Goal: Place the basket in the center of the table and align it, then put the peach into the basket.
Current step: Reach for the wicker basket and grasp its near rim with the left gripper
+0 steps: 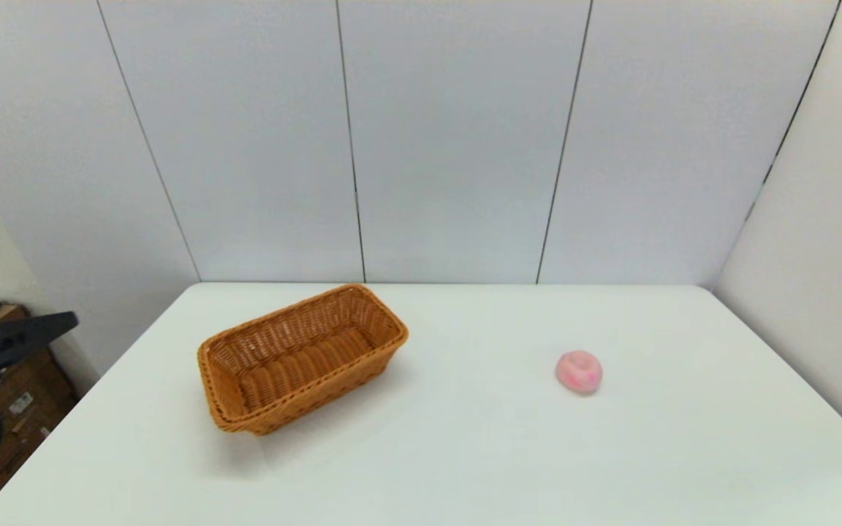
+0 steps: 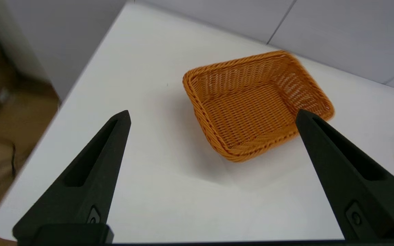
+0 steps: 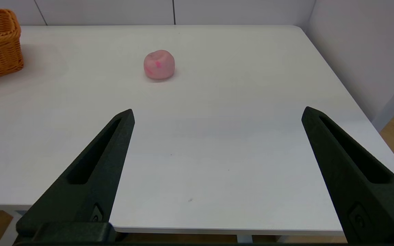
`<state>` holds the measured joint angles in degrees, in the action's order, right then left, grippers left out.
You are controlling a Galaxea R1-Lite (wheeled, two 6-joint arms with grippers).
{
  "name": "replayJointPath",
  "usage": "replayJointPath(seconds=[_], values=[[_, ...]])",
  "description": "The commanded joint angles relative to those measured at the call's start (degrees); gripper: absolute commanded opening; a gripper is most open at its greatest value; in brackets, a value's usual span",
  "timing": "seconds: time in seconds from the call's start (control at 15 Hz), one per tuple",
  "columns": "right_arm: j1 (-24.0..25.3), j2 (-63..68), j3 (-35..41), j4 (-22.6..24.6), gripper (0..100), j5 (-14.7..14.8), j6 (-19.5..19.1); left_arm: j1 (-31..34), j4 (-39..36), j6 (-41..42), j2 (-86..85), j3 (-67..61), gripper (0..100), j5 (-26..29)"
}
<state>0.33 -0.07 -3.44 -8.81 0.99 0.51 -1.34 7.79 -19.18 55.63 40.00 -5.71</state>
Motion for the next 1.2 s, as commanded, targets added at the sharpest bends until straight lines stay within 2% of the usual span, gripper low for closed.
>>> replayJointPath(seconds=[0.07, 0.33, 0.47, 0.6, 1.2], values=[[0.0, 0.0, 0.0, -0.1, 100, 0.0, 0.0, -4.7, 1.3, -15.9, 36.0, 13.1, 100, -5.9], [0.0, 0.0, 0.0, -0.1, 100, 0.0, -0.1, -6.0, 7.5, -23.7, 47.7, 19.0, 100, -4.8], [0.0, 0.0, 0.0, -0.1, 100, 0.0, -0.1, -6.0, 7.9, -24.2, 51.1, 19.8, 100, -0.5], [0.0, 0.0, 0.0, -0.1, 100, 0.0, -0.1, -5.8, 11.2, -25.3, 54.2, 21.7, 100, 0.6], [0.0, 0.0, 0.0, -0.2, 100, 0.0, -0.1, -2.1, 11.7, -26.4, 63.6, 22.6, 100, 6.9]])
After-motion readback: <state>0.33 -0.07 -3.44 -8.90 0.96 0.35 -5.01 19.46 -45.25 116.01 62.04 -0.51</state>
